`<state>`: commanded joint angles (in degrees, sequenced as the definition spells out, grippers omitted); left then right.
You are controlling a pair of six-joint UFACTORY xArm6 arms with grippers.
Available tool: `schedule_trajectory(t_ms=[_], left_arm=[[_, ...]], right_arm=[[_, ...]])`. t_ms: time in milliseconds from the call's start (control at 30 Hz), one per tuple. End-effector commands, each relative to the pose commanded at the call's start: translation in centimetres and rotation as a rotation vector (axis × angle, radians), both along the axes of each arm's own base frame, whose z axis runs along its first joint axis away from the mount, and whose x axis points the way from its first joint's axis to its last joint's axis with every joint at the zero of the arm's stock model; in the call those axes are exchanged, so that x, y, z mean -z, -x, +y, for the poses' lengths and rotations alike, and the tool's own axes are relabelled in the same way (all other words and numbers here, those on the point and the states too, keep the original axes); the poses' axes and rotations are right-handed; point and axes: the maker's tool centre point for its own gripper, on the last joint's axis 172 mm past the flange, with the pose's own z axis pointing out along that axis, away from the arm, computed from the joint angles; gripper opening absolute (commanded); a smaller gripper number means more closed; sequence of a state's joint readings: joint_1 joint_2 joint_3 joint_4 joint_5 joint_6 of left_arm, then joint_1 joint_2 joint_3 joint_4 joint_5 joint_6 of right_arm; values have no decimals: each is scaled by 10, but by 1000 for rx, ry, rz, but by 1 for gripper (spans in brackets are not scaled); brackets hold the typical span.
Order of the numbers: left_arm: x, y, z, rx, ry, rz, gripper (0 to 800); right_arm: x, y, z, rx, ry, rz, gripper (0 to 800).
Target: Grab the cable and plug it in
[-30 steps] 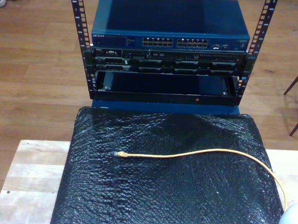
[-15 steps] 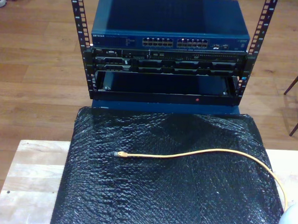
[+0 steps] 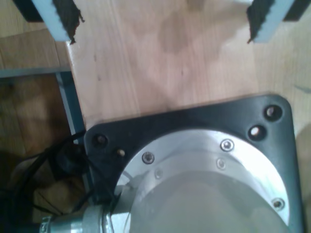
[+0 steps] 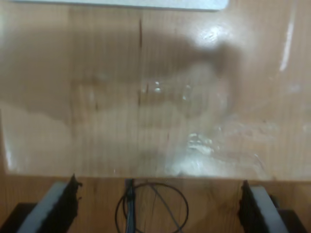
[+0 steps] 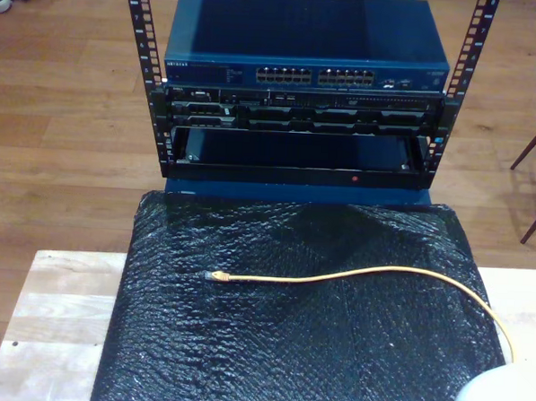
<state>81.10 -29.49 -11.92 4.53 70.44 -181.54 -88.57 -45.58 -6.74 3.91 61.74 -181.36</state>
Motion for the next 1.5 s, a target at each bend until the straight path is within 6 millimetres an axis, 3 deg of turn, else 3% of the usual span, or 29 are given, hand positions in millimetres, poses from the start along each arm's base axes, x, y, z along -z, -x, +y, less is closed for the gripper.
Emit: schedule_trajectory(t_ms=[200, 433, 667, 800, 1233, 1500], left_arm=[[-6, -1, 4, -1, -2, 2, 800], [-25, -4, 16, -7, -3, 8, 800], [-51, -31, 20, -22, 9, 15, 800], [-65, -44, 18, -10, 17, 42, 800], [-80, -86, -1, -16, 24, 90, 800], [-86, -120, -16, -26, 10, 96, 800]], right_arm=[[-23, -2, -9, 80, -10, 7, 799], [-58, -23, -15, 149, -36, -43, 799], [-112, -56, -30, 243, -44, -137, 799], [-128, -75, -38, 287, -34, -152, 799], [-158, -137, -42, 348, -118, -80, 799], [-173, -183, -24, 352, -227, -31, 799]])
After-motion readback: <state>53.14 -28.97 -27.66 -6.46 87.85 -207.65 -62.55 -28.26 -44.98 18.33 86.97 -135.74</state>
